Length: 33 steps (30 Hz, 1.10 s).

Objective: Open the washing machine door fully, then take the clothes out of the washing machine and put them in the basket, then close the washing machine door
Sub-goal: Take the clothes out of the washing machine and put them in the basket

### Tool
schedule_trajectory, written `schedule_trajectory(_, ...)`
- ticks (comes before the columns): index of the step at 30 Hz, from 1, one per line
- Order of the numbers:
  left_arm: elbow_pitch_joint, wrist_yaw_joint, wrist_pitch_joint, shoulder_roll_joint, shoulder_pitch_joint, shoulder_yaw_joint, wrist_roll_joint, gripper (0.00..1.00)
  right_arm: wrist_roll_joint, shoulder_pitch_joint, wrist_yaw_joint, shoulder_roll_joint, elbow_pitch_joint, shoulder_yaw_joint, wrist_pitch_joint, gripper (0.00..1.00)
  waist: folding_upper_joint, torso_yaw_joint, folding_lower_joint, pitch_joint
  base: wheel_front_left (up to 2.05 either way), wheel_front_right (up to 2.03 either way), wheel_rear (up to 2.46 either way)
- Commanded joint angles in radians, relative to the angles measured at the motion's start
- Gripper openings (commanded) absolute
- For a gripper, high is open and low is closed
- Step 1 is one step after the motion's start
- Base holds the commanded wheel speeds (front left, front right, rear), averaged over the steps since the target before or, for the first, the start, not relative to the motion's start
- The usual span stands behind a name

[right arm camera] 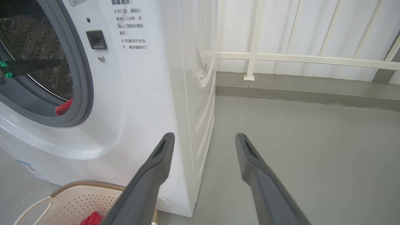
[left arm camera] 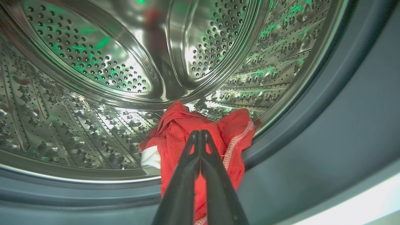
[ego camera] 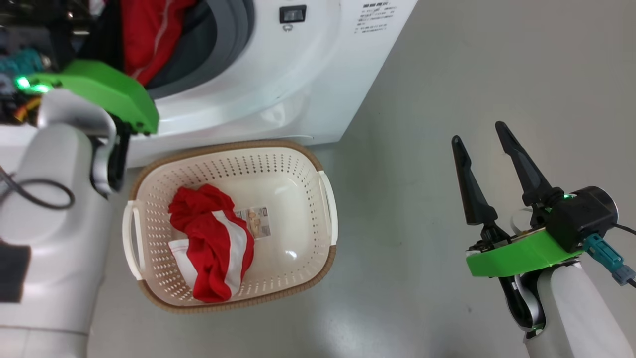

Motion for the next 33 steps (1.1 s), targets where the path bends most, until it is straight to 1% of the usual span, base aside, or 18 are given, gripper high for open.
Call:
schedule_trajectory(1,-0.041,0.009,-0.011,0.032,0.029,0.025,-0.007,0.00,-0.003,0.021,0.004,-0.004,-0.018,0.014,-0.006,1.00,0.0000,0.007,0.0000,-0.017,0.00,0.00,0.00)
schedule_trajectory(2,-0.053,0.010,-0.015,0.029,0.045,0.028,-0.014,0.18,-0.004,0.022,0.004,-0.004,-0.018,0.012,-0.006,1.00,0.0000,0.009,0.0000,-0.024,0.00,0.00,0.00)
schedule_trajectory(3,-0.066,0.012,-0.019,0.028,0.060,0.029,-0.018,0.47,-0.004,0.024,0.004,-0.004,-0.018,0.011,-0.006,1.00,0.0000,0.011,0.0000,-0.029,0.00,0.00,0.00)
schedule_trajectory(4,-0.080,0.014,-0.024,0.028,0.076,0.029,-0.019,0.87,-0.005,0.024,0.004,-0.004,-0.018,0.010,-0.006,1.00,0.0000,0.013,0.0000,-0.035,0.00,0.00,0.00)
schedule_trajectory(5,-0.094,0.016,-0.030,0.027,0.093,0.030,-0.022,1.00,-0.006,0.026,0.004,-0.004,-0.017,0.009,-0.006,1.00,0.0000,0.015,0.0000,-0.041,0.00,0.00,0.00)
schedule_trajectory(9,-0.159,0.022,-0.054,0.027,0.169,0.031,-0.031,1.00,-0.009,0.034,0.004,-0.004,-0.015,0.003,-0.006,1.00,0.0000,0.024,0.0000,-0.070,0.00,0.00,0.00)
schedule_trajectory(17,-0.296,0.057,-0.079,0.023,0.327,0.048,-0.056,1.00,-0.020,0.065,0.004,-0.004,-0.014,-0.016,-0.006,1.00,0.0000,0.048,0.0000,-0.136,0.00,0.00,0.00)
schedule_trajectory(25,-0.437,0.090,-0.117,0.032,0.459,0.049,-0.042,1.00,-0.031,0.089,0.004,-0.004,-0.017,-0.027,-0.006,1.00,0.0000,0.059,0.0000,-0.191,0.00,0.00,0.00)
schedule_trajectory(33,-0.536,0.117,-0.129,0.036,0.572,0.046,-0.035,1.00,-0.038,0.113,0.004,-0.004,-0.016,-0.035,-0.006,1.00,0.0000,0.059,0.0000,-0.246,0.00,0.00,0.00)
